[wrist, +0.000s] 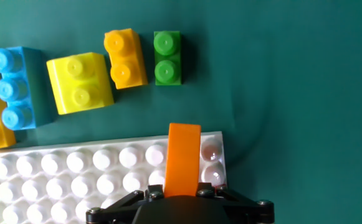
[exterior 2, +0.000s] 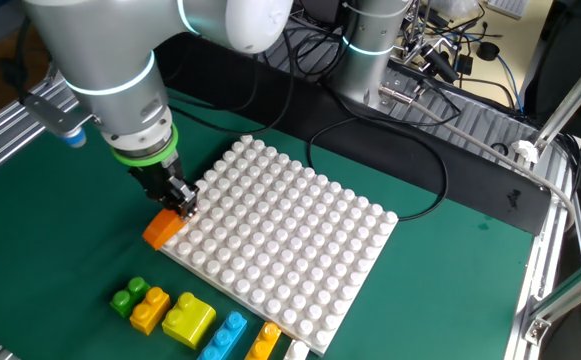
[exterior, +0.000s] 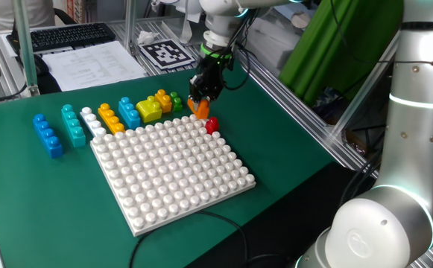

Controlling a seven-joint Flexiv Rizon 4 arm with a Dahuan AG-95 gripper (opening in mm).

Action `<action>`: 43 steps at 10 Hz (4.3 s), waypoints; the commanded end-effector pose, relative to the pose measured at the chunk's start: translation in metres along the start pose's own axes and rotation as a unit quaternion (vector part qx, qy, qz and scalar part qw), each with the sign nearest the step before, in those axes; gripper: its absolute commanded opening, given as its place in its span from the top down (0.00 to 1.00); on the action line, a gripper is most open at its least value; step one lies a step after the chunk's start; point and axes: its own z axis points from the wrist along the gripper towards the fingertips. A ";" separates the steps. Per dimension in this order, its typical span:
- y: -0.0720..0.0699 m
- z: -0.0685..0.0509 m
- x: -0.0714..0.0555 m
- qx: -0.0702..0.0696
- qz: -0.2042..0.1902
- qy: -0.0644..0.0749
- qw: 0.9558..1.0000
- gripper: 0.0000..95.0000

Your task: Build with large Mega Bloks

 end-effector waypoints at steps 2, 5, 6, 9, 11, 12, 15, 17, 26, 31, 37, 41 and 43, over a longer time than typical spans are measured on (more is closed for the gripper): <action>0.003 0.000 0.004 0.001 0.006 0.000 1.000 1.00; 0.008 0.004 0.013 0.001 0.012 -0.002 1.000 1.00; 0.009 0.006 0.016 0.000 0.013 -0.002 1.000 1.00; 0.011 0.009 0.018 -0.001 0.014 -0.002 1.000 1.00; 0.014 0.014 0.018 -0.001 0.015 -0.003 1.000 1.00; 0.015 0.016 0.018 -0.002 0.015 -0.004 1.000 1.00; 0.023 0.018 0.020 -0.001 0.020 -0.007 1.000 1.00; 0.025 0.021 0.019 0.000 0.016 -0.009 1.000 1.00; 0.029 0.033 0.017 0.022 -0.021 -0.013 0.999 1.00; 0.029 0.036 0.017 0.042 -0.044 -0.014 0.998 1.00; 0.021 0.031 0.019 0.043 -0.050 -0.013 0.998 1.00; 0.020 0.037 0.022 0.041 -0.050 -0.015 0.998 1.00; 0.020 0.042 0.026 0.039 -0.049 -0.019 0.998 1.00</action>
